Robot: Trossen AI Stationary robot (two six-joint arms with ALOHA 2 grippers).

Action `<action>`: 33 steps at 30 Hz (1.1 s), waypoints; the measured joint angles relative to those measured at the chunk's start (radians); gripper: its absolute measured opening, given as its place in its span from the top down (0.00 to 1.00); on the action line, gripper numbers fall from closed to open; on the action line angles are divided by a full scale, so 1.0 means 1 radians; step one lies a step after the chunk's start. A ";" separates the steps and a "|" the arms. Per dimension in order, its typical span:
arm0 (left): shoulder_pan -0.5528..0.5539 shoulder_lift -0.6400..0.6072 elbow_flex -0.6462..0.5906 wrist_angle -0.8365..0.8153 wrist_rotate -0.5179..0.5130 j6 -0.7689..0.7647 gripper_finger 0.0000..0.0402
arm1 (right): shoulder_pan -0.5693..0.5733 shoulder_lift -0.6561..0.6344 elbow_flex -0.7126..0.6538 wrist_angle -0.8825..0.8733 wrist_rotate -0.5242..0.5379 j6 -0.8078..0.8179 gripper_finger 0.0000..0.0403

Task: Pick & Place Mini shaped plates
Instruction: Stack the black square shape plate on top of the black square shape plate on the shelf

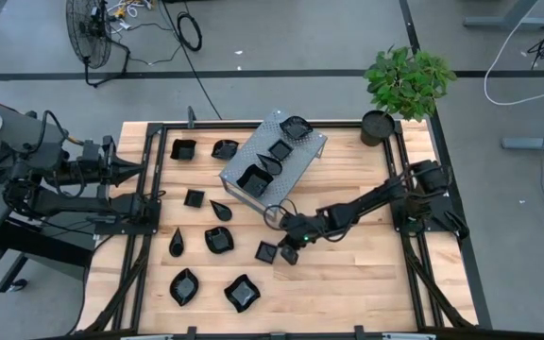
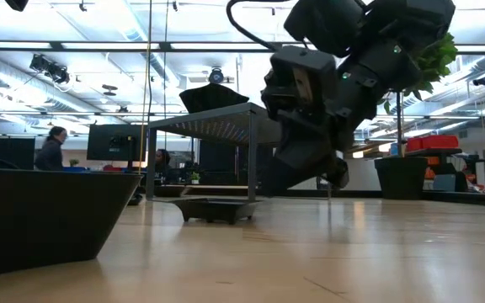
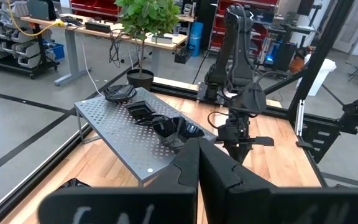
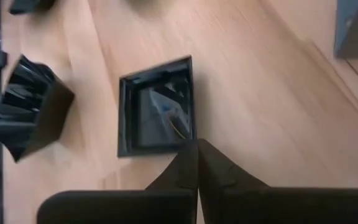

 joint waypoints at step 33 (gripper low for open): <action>0.000 0.000 0.000 0.000 0.000 0.000 0.99 | -0.041 0.068 0.000 0.169 -0.082 -0.193 0.58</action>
